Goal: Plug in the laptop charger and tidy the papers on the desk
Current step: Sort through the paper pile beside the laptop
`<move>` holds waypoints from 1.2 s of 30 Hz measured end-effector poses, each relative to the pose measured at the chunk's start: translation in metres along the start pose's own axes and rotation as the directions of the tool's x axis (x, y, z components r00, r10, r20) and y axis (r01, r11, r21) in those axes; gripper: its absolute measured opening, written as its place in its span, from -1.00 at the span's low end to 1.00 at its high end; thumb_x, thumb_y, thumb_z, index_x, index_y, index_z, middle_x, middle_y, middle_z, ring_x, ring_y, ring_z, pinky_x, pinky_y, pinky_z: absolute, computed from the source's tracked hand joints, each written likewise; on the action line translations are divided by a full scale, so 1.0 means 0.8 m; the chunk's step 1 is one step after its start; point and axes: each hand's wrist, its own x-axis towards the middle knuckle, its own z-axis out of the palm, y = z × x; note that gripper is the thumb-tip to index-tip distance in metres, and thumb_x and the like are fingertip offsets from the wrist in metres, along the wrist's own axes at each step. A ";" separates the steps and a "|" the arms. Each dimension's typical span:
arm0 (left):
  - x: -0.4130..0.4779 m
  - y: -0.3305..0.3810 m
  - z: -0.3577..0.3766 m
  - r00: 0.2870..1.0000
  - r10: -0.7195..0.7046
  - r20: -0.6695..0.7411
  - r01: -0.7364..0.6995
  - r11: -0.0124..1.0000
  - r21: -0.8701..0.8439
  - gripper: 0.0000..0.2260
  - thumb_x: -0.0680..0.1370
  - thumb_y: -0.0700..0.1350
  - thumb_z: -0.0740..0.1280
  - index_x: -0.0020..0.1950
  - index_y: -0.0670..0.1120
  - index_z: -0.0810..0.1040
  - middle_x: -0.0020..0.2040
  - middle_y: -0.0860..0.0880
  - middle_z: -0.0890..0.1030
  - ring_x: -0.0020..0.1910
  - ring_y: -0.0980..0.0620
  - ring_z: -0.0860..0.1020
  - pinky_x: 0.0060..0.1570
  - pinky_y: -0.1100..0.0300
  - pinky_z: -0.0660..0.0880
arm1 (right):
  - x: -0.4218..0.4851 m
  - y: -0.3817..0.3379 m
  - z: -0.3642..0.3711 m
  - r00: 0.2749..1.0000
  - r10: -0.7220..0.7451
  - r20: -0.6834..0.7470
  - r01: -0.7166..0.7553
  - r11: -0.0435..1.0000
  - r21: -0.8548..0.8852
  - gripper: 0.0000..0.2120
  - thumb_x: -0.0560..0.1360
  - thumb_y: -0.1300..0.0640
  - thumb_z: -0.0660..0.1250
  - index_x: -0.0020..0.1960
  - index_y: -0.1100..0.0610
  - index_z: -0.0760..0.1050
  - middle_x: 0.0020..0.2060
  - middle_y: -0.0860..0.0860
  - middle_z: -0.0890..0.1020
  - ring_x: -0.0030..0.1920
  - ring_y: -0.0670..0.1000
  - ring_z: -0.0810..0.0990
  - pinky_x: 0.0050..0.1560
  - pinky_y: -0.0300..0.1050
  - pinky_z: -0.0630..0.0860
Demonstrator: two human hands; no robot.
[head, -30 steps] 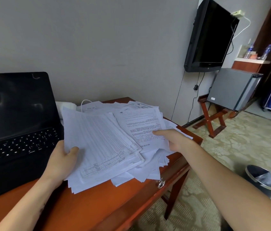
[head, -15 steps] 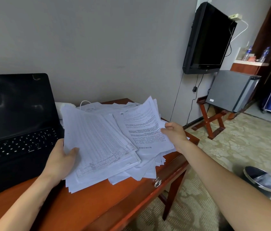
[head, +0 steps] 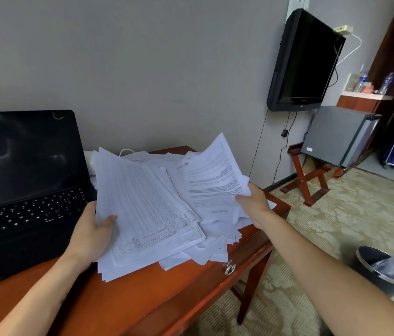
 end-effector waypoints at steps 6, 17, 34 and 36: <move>0.004 -0.004 -0.003 1.000 0.000 0.005 0.000 1.000 -0.009 -0.74 0.68 -0.14 0.29 0.37 -0.03 0.45 0.16 0.02 0.64 0.12 -0.04 0.64 0.05 -0.02 0.59 | -0.003 -0.002 -0.018 0.970 0.166 -0.176 -0.070 0.889 0.453 -0.70 0.60 0.36 0.28 0.17 0.02 0.59 0.05 0.01 0.67 0.00 0.03 0.63 -0.07 0.02 0.64; -0.005 0.004 0.000 1.000 -0.007 0.002 0.007 0.994 -0.106 -0.75 0.69 -0.13 0.29 0.38 -0.05 0.44 0.19 0.02 0.63 0.15 -0.03 0.63 0.14 -0.05 0.57 | -0.051 -0.007 0.021 0.983 0.078 0.166 -0.129 0.938 0.323 -0.74 0.61 0.18 0.38 0.26 -0.03 0.60 0.08 -0.10 0.71 0.11 -0.04 0.66 -0.02 -0.06 0.64; -0.008 0.003 0.005 0.999 -0.026 0.020 0.029 0.992 -0.123 -0.73 0.67 -0.16 0.35 0.37 -0.03 0.46 0.19 0.06 0.64 0.17 0.00 0.64 0.17 -0.02 0.60 | -0.060 0.001 0.070 0.922 -0.179 0.344 0.331 0.824 -0.459 -0.44 0.58 -0.32 0.21 0.45 -0.03 0.32 0.18 -0.15 0.60 0.15 -0.09 0.58 0.16 -0.04 0.56; -0.009 0.005 0.006 0.999 -0.035 0.026 0.039 0.985 -0.167 -0.78 0.68 -0.17 0.32 0.33 -0.02 0.48 0.18 0.07 0.65 0.14 0.03 0.65 0.09 0.05 0.60 | -0.057 0.004 0.069 0.937 -0.180 0.300 0.310 0.822 -0.477 -0.18 0.45 -0.53 0.16 0.53 -0.06 0.21 0.30 -0.06 0.59 0.25 0.02 0.59 0.20 0.10 0.58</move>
